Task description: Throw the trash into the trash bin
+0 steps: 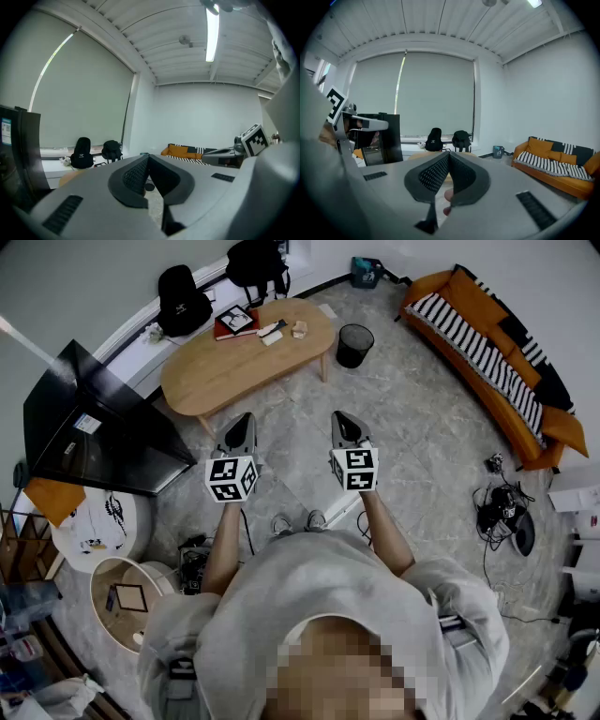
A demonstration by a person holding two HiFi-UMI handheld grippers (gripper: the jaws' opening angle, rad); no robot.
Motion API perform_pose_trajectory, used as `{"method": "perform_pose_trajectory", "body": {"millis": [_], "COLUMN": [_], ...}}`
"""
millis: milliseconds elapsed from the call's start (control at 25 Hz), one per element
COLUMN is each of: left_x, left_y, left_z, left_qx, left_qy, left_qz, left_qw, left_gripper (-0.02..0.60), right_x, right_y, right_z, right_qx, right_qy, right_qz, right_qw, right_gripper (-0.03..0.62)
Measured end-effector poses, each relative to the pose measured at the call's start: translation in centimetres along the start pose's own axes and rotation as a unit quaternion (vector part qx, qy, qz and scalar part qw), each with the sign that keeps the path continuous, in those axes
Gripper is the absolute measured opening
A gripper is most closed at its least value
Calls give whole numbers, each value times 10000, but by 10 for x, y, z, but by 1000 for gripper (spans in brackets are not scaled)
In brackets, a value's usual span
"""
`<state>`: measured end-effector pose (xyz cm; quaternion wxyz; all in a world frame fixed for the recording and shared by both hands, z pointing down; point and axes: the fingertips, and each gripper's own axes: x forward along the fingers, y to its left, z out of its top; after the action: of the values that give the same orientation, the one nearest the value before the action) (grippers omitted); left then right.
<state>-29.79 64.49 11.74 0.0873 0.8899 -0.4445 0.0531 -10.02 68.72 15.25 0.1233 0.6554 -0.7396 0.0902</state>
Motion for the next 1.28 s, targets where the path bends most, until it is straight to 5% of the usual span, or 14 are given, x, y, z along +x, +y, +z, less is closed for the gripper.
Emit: {"method": "perform_pose_trajectory", "body": {"millis": [920, 1280], "left_x": [44, 88], "left_y": [-41, -16], "left_z": [-6, -17], "left_qx": [114, 16], "left_qy": [97, 227], "left_qz": [160, 173], "left_qw": [9998, 9996], "left_gripper": [18, 18], "right_x": [16, 65], "right_y": [-55, -67], "right_z": [-1, -9], "right_qx": [-240, -118], "right_qy": [-126, 84], "right_qz": [345, 459], "right_qw": [9990, 9988], "right_gripper": [31, 31]}}
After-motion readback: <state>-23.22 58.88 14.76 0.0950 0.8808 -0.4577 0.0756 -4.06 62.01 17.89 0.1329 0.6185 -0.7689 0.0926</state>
